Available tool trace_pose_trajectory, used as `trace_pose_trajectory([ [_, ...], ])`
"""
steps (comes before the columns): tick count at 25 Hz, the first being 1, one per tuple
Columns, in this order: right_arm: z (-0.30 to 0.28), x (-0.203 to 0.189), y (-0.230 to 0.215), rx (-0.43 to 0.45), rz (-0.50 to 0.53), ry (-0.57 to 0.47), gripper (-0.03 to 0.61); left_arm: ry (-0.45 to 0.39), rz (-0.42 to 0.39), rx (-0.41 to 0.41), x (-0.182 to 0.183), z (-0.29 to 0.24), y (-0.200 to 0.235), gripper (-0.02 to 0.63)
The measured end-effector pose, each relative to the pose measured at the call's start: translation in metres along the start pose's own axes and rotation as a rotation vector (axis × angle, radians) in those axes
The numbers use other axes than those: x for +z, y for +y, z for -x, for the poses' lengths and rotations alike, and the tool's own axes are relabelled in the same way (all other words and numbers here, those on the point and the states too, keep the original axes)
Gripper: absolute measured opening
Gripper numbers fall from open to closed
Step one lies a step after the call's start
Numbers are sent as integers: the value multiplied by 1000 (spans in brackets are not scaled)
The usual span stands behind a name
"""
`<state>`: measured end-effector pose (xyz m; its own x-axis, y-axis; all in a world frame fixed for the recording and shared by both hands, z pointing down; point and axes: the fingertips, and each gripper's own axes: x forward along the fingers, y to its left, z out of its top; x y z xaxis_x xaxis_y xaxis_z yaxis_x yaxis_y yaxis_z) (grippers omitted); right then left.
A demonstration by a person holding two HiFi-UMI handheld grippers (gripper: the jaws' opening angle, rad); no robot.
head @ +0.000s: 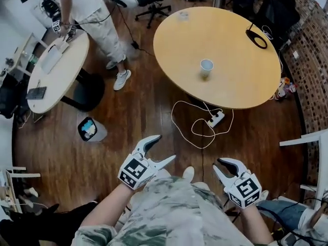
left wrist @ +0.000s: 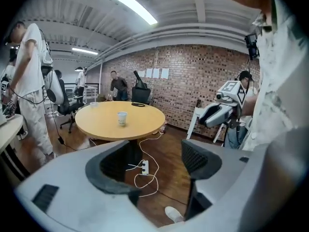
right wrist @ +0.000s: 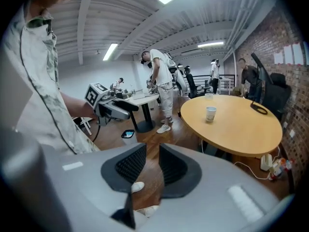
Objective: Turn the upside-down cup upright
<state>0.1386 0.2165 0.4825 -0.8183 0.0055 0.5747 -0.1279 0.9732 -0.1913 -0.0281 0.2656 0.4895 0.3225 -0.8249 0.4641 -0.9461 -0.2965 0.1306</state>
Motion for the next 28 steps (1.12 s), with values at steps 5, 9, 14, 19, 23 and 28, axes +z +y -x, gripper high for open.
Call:
trace_pose_trajectory([
  [5,-21,19,55,-34,-5,-29,92,-44,42,-82,-3,64,-11,321],
  [9,-22,23,91,-66,-17,-51,105,-63,14,-157,0,94,-30,321],
  [14,-18,24,143,-102,-44,-76,117,-71,-11,-197,-7,137,-47,321],
  [19,-12,31,197,-163,-65,-114,124,-64,-29,-257,-20,177,-50,321],
  [23,0,21,224,-222,-57,-118,124,-82,-50,-299,-26,191,-65,321],
  [28,15,40,251,-207,-66,-113,124,-77,-33,-304,-6,216,-79,321],
])
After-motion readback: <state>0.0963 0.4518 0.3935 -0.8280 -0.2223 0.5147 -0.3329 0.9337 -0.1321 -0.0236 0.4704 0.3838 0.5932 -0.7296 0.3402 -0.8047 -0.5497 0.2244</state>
